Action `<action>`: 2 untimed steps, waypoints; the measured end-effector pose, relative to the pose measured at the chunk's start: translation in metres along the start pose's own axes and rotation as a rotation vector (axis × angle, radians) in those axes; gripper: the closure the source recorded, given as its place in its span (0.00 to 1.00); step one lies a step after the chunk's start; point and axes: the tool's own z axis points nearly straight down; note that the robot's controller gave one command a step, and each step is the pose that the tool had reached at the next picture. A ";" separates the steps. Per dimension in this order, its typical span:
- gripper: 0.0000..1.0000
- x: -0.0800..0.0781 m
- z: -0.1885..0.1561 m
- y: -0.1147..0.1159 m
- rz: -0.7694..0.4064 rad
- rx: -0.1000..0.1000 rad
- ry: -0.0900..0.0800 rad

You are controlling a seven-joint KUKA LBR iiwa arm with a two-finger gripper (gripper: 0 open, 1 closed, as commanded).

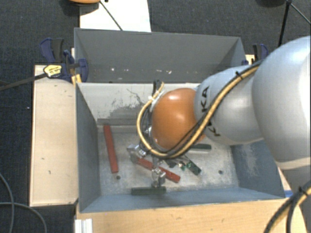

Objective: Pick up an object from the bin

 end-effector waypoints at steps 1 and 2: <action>0.00 0.000 0.000 0.000 0.001 0.000 0.000; 0.00 -0.007 0.003 -0.046 0.034 -0.005 0.004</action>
Offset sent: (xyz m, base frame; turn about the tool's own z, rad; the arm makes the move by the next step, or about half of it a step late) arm 0.0557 -0.0629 -0.0046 0.0707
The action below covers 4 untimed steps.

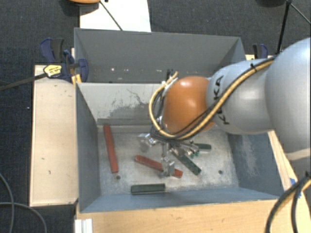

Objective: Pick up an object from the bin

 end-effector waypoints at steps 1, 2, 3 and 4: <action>0.00 -0.002 0.000 -0.021 0.020 0.003 0.000; 0.00 -0.003 0.000 -0.037 0.027 0.004 0.000; 0.00 0.037 -0.048 -0.015 -0.013 0.000 0.010; 1.00 0.051 0.001 -0.053 -0.024 0.004 0.000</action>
Offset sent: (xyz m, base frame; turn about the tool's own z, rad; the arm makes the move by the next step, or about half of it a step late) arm 0.0262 0.0057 0.0205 -0.1547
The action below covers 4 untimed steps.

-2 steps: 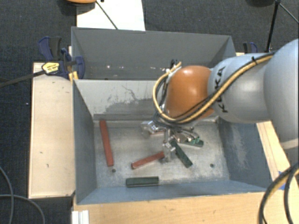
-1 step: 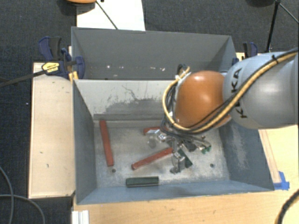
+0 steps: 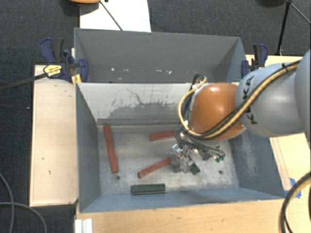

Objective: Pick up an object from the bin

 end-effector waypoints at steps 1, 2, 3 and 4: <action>0.00 0.000 0.000 0.000 0.004 -0.001 0.001; 0.00 0.000 0.000 0.000 0.005 -0.001 0.001; 0.00 -0.011 -0.007 0.019 0.044 0.000 0.000; 0.00 -0.038 -0.003 0.037 0.126 0.000 -0.001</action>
Offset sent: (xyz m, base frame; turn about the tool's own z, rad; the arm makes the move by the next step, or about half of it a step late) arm 0.0000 0.0000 0.0000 0.0000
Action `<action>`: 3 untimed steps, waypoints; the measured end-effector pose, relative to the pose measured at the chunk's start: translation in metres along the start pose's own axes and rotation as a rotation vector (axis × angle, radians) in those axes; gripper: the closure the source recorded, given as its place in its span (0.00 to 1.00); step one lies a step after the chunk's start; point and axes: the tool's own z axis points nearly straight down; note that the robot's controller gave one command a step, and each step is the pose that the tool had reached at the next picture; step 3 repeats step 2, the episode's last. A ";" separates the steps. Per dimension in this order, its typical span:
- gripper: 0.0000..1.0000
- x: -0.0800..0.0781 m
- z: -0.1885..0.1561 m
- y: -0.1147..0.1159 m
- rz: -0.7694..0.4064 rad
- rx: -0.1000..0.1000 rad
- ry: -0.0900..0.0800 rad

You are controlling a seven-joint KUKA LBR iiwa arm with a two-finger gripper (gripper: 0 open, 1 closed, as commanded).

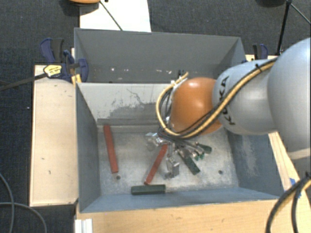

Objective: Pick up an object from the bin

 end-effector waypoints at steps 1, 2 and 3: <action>1.00 -0.033 0.003 0.006 -0.381 0.000 0.001; 1.00 -0.033 0.003 0.006 -0.380 0.000 0.001; 1.00 -0.033 0.003 0.006 -0.380 0.000 0.001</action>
Offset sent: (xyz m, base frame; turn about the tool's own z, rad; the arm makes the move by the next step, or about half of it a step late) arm 0.0000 0.0000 0.0000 0.0000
